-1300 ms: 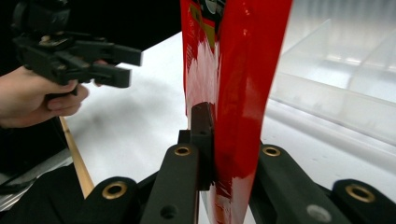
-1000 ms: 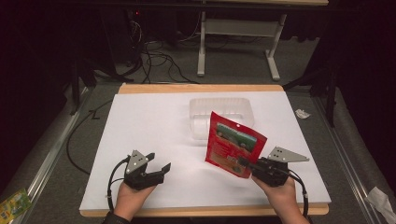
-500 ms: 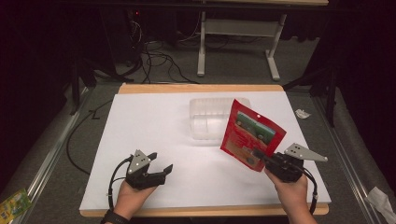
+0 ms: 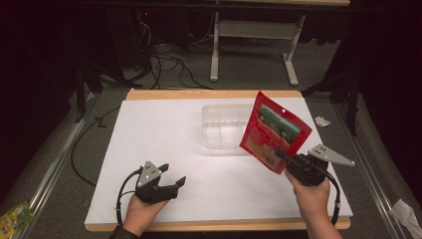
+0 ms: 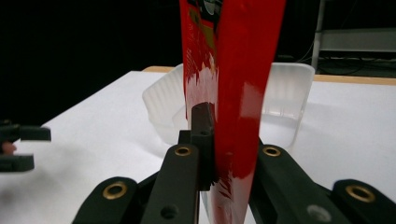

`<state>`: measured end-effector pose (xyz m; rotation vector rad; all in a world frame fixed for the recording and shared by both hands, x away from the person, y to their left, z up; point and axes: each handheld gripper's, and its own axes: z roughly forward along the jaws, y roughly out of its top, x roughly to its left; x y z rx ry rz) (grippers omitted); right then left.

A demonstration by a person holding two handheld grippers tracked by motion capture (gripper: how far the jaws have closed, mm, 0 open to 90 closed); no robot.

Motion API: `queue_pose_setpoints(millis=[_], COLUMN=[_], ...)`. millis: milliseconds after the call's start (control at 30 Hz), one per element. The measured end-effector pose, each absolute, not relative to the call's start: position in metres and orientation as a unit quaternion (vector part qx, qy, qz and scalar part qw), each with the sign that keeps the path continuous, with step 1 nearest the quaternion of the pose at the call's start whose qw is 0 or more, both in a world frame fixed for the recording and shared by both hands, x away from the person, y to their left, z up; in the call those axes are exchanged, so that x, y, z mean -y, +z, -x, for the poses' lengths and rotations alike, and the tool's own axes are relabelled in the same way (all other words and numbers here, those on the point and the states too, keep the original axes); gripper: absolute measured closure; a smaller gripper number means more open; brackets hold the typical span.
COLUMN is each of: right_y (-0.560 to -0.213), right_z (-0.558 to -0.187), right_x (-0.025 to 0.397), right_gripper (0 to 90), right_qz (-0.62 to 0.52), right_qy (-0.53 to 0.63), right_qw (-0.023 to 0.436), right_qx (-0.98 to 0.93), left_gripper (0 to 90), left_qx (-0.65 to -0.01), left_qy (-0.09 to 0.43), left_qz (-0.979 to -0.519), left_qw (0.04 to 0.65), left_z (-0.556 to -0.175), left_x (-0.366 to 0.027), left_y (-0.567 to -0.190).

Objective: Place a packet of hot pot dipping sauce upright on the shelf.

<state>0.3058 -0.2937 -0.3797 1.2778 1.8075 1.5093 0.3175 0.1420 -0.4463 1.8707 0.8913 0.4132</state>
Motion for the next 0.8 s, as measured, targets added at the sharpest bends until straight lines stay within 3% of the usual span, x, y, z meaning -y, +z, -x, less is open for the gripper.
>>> queue_pose_setpoints(millis=[800], right_y=[-0.370], right_z=[-0.383], right_x=[0.248], right_gripper=[85.5], right_qz=[-0.498], right_qy=[0.537], right_qw=[0.247], right_qx=[-0.635], left_gripper=[23.7], left_qx=[-0.354], left_qy=[0.165], left_qz=[-0.770], left_qw=[0.505], left_z=[-0.319], left_x=[-0.146], left_y=[-0.444])
